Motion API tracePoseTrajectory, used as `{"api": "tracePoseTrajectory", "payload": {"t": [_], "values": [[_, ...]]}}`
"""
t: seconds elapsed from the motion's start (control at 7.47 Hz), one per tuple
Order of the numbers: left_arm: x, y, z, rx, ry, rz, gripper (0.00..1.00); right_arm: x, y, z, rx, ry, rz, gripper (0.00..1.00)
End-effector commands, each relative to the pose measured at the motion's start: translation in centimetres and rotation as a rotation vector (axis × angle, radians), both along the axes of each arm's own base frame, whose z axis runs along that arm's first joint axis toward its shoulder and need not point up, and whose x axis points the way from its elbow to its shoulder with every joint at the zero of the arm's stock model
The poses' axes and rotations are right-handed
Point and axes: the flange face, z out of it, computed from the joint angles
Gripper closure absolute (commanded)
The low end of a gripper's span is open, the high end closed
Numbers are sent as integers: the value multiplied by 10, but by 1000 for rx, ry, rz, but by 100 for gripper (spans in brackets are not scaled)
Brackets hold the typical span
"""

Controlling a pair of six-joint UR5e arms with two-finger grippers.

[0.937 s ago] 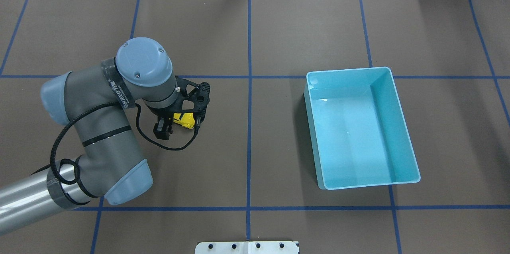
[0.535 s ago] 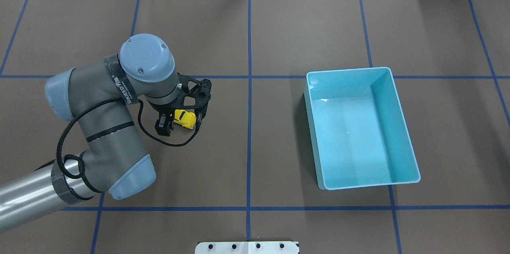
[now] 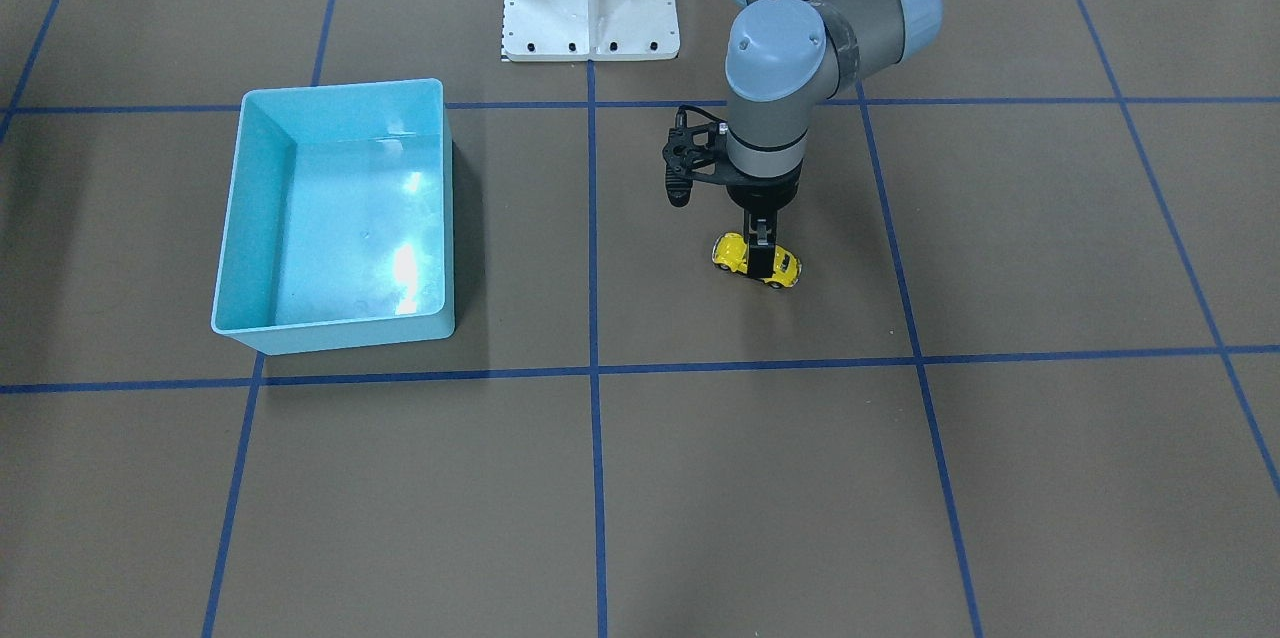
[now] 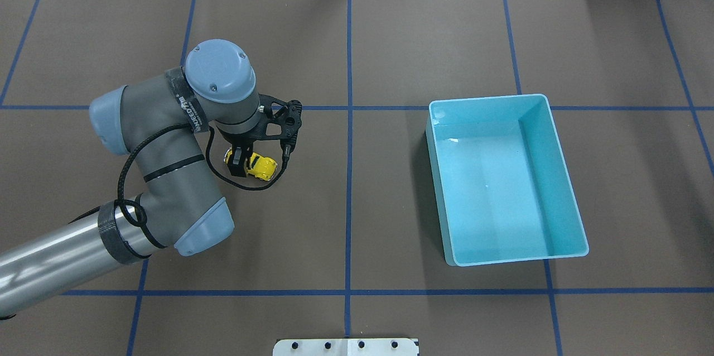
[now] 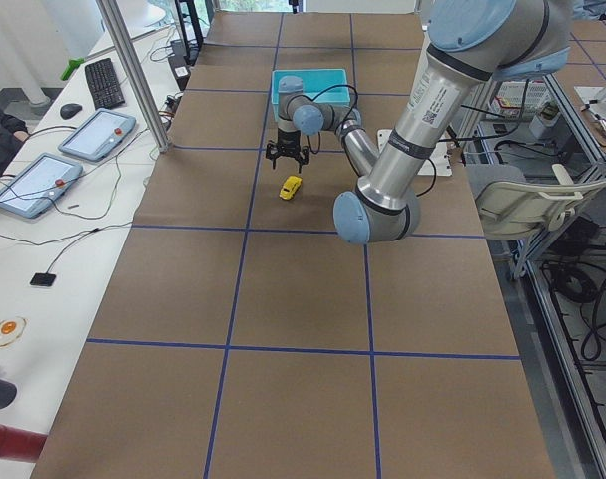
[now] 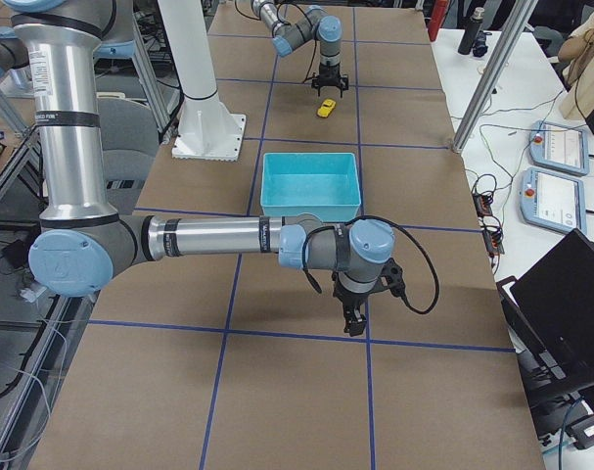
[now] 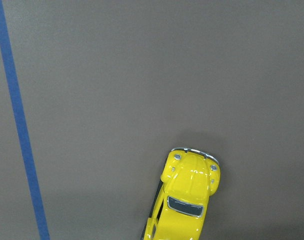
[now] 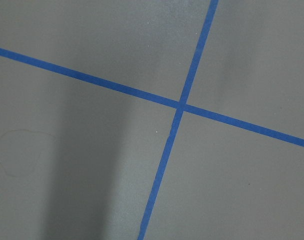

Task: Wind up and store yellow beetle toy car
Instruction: 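Close the left gripper on the car and press it onto the table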

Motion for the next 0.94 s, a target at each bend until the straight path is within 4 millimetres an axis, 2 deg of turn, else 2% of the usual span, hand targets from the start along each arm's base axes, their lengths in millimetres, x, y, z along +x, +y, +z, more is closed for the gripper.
{"api": "tracePoseTrajectory", "payload": {"t": [0.0, 0.54, 0.8], "values": [[10, -5, 1, -8, -6, 5, 0, 0, -2, -1, 3, 0, 0, 0], [19, 6, 3, -4, 1, 27, 0, 0, -1, 2, -5, -1, 0, 0], [27, 13, 9, 22, -13, 79, 0, -1, -2, -5, 7, -6, 0, 0]]}}
